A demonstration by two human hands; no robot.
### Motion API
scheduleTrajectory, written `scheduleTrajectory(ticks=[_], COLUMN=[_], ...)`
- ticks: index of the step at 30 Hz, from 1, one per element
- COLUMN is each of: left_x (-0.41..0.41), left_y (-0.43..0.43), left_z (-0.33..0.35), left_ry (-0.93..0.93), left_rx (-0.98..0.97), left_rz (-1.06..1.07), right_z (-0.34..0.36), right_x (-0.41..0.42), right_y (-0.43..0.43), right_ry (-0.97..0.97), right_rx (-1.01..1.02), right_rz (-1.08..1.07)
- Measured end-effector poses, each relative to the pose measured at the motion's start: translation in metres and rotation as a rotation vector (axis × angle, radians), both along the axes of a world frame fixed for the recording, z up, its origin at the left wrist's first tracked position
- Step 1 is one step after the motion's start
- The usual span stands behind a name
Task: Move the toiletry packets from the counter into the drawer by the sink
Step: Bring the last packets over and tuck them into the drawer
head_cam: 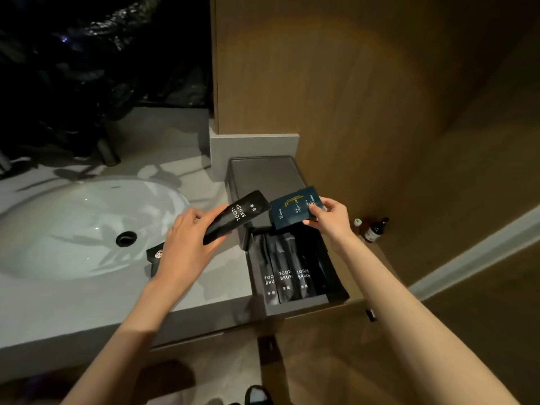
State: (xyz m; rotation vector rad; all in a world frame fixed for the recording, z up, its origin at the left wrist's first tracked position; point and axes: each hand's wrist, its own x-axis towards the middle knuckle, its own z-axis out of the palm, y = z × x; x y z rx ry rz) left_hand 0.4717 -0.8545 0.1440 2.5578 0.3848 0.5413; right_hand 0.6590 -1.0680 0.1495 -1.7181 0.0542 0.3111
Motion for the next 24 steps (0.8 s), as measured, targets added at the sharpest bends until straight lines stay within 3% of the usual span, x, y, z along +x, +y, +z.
scheduleTrajectory(ticks=[4, 9, 16, 20, 24], left_x=[-0.001, -0.001, 0.003, 0.002, -0.002], left_y=[-0.018, -0.033, -0.044, -0.045, -0.046], left_z=[0.002, 0.004, 0.002, 0.004, 0.008], left_ry=[0.043, 0.055, 0.059, 0.042, 0.025], left_rx=[0.036, 0.085, 0.192, 0.262, 0.391], left_rz=[0.1, 0.142, 0.122, 0.096, 0.022], right_z=[-0.013, -0.018, -0.018, 0.004, 0.036], right_x=[0.033, 0.055, 0.062, 0.042, -0.01], right_y=[0.012, 0.015, 0.013, 0.01, 0.002], right_ry=[0.02, -0.339, -0.483, -0.613, -0.709], right_rx=[-0.071, -0.534, -0.818, -0.59, -0.408], right_rz=[0.111, 0.271, 0.376, 0.433, 0.624])
